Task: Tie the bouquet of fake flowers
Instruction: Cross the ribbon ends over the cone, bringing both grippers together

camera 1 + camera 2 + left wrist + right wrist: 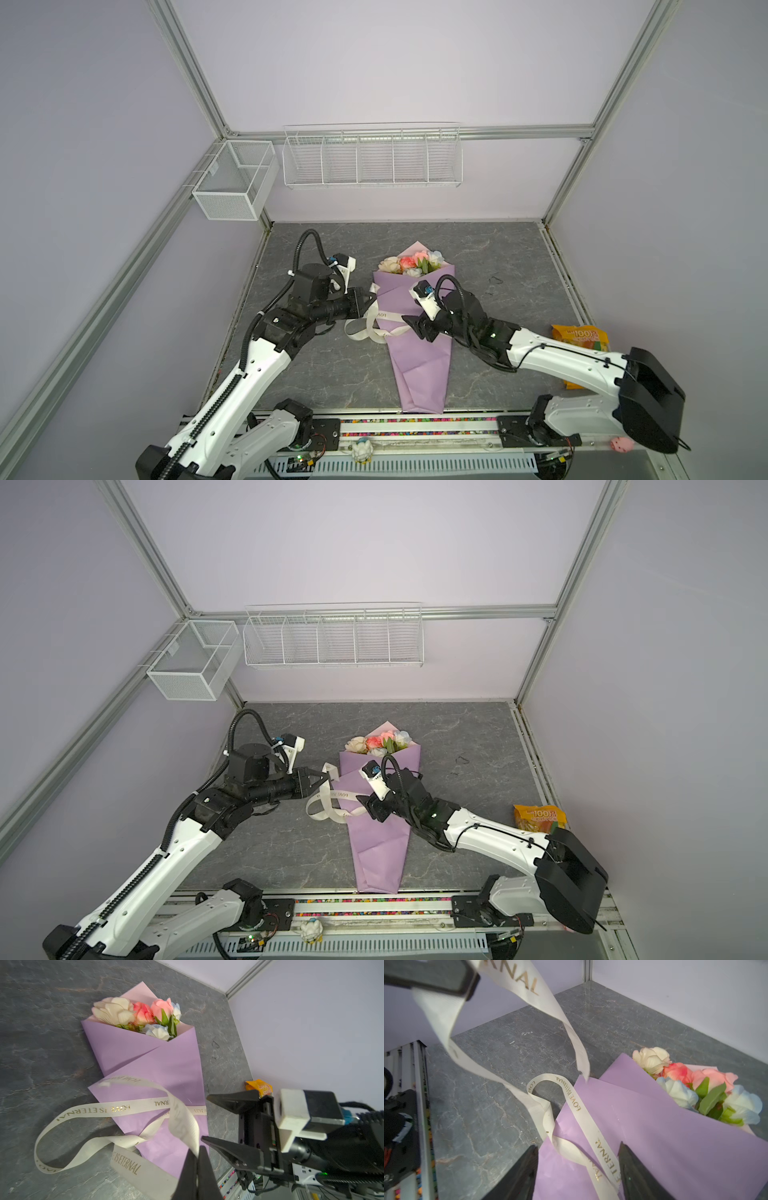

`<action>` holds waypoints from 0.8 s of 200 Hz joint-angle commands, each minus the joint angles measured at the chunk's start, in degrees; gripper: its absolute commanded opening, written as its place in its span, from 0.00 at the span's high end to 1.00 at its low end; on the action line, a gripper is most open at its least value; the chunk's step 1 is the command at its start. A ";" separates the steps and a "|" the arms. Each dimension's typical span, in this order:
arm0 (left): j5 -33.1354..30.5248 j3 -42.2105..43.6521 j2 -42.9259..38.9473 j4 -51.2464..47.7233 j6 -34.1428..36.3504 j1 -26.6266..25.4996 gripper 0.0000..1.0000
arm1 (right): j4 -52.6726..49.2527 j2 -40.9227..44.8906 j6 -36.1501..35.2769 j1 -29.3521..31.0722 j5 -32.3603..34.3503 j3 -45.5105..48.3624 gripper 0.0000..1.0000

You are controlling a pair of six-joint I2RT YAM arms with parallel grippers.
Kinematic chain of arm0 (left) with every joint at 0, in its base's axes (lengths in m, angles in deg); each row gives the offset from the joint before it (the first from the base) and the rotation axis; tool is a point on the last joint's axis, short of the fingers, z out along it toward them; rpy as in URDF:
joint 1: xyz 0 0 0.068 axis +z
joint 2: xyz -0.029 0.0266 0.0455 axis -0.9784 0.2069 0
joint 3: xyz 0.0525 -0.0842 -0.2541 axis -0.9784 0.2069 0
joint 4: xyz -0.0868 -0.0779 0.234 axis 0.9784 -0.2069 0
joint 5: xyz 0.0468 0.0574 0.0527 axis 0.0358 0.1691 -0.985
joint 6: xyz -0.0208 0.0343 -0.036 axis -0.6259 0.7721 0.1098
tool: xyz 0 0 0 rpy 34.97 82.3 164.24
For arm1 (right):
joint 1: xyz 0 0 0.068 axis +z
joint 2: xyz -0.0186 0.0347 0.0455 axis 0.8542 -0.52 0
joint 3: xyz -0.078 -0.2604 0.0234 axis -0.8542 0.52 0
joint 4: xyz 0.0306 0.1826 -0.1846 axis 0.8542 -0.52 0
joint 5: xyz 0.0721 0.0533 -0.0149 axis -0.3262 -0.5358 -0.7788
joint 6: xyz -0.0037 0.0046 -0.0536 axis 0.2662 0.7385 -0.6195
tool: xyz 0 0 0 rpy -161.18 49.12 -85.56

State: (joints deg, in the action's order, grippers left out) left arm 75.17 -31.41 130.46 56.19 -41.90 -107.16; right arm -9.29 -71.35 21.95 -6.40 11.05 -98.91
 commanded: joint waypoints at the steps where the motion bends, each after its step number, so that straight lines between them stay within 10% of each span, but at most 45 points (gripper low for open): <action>1: 3.15 -3.42 1.76 -0.40 3.44 -1.01 1.00 | 8.49 -3.03 -10.61 -0.35 -3.06 -1.27 0.35; 121: 7.67 -6.13 7.41 -3.93 6.46 -1.62 1.00 | 21.08 -10.66 -20.01 1.45 -4.11 -6.36 0.37; 160: 8.30 -6.53 7.93 -4.28 6.78 -1.70 1.00 | 17.84 -11.05 -20.56 1.43 -5.41 -8.48 0.61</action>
State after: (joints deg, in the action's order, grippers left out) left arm 82.34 -35.91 138.04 53.15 -36.88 -108.49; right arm 9.03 -81.89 3.52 -5.09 7.31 -105.07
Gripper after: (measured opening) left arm 0.047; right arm 0.515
